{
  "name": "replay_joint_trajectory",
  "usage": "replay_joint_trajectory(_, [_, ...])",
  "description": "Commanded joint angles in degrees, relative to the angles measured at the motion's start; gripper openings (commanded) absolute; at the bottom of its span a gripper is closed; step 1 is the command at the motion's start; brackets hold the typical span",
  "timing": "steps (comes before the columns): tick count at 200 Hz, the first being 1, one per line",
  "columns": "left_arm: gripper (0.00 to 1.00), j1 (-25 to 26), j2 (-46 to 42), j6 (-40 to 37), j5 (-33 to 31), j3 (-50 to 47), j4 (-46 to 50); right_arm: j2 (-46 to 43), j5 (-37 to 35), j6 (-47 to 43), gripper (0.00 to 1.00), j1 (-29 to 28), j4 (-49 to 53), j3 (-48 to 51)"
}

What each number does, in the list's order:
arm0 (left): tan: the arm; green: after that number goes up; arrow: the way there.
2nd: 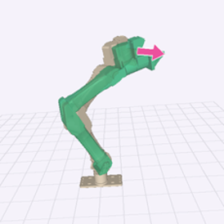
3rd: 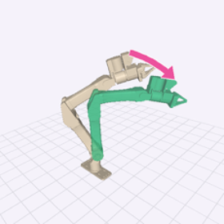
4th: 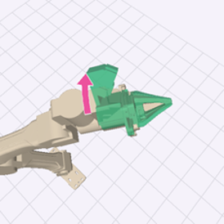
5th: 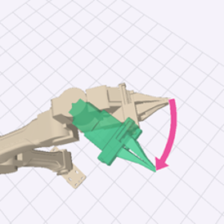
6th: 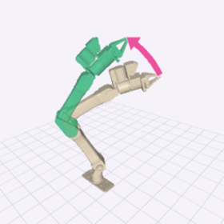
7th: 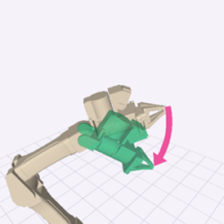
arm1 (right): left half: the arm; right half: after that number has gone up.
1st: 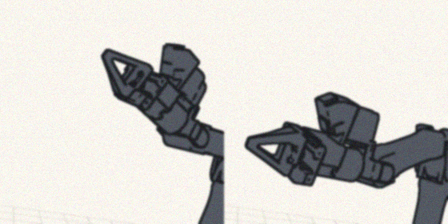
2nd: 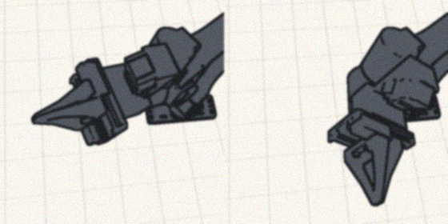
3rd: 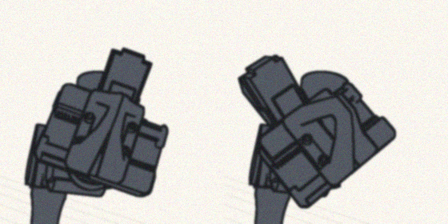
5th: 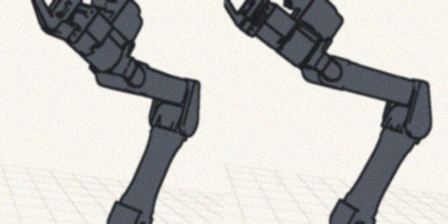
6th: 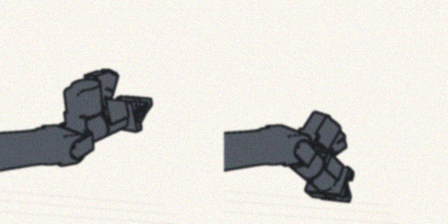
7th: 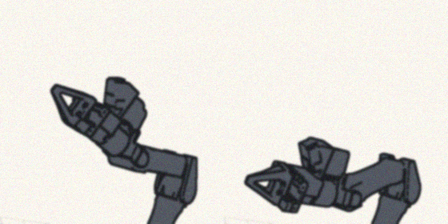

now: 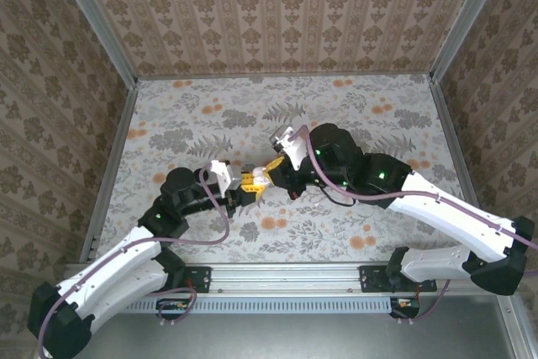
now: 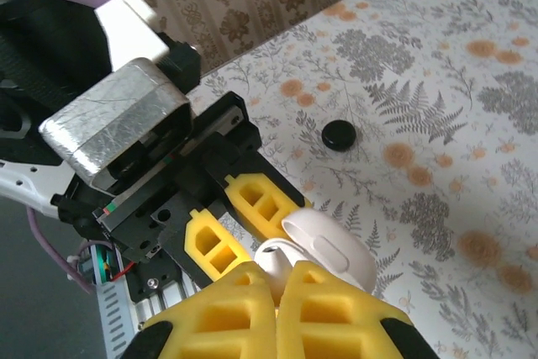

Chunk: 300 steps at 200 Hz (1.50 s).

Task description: Insert wireless bluetooth earbuds into charging case

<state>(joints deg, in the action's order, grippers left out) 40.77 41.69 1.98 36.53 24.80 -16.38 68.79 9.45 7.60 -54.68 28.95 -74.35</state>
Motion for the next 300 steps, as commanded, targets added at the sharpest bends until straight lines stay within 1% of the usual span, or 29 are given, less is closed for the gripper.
replay_joint_trajectory(1, [0.00, -0.27, 0.38, 2.14, 4.12, 1.99, -3.39, 0.76, 2.39, -5.35, 0.00, -0.18, 1.46, -1.85])
replay_joint_trajectory(28, [0.00, -0.30, 0.67, 2.73, 4.79, 2.19, -4.00, 1.40, 2.79, -7.35, 0.00, -0.17, 1.46, -2.11])
replay_joint_trajectory(43, [0.00, -0.28, 0.65, 3.03, 4.91, 2.16, -4.27, 1.60, 2.69, -7.97, 0.00, -0.18, 3.37, -2.30])
replay_joint_trajectory(147, [0.00, -0.31, 1.29, 4.27, 5.66, 2.53, -5.87, 2.89, 3.45, -10.63, 0.00, -0.16, 6.01, -2.36])
replay_joint_trajectory(199, [0.00, 0.13, 2.25, 4.31, 6.42, 2.99, -5.77, 6.63, 6.25, -11.05, 0.00, 0.08, 9.90, -5.88])
replay_joint_trajectory(241, [0.00, 0.52, 2.39, 4.00, 6.63, 3.05, -5.83, 9.37, 11.49, -9.73, 0.00, 2.06, 11.69, -7.38])
replay_joint_trajectory(278, [0.00, 0.53, 1.92, 4.05, 6.73, 3.20, -5.74, 9.91, 15.68, -8.11, 0.00, 4.38, 10.93, -6.74])
replay_joint_trajectory(300, [0.00, 0.53, 1.47, 4.09, 6.53, 3.02, -5.74, 8.99, 16.30, -7.26, 0.00, 5.12, 9.22, -5.30])
